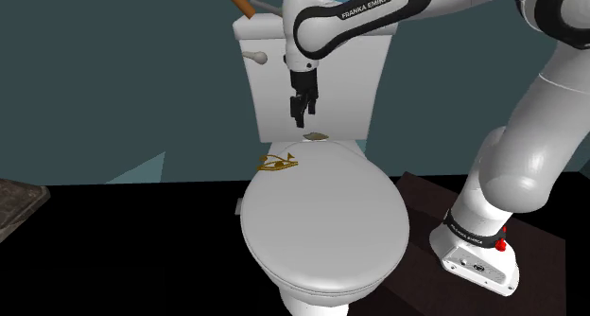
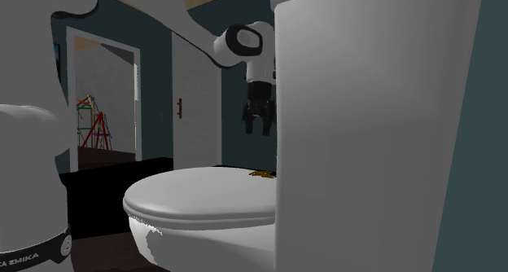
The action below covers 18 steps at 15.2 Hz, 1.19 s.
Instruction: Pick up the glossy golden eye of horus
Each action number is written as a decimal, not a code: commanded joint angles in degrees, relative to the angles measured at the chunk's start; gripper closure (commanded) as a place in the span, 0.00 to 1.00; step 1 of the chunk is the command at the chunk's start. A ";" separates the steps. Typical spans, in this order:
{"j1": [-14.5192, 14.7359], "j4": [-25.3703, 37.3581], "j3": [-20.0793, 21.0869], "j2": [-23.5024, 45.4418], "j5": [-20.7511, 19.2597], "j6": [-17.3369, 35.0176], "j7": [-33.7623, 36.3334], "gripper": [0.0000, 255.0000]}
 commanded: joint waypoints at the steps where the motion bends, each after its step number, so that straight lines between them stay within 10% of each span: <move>1: 0.69 2.55 0.72 4.19 -0.10 0.85 -0.35 0.00; 12: 5.29 19.85 4.26 26.30 -2.12 1.39 -1.48 0.00; 18: 5.38 17.71 4.12 28.09 -2.41 5.29 -1.39 0.00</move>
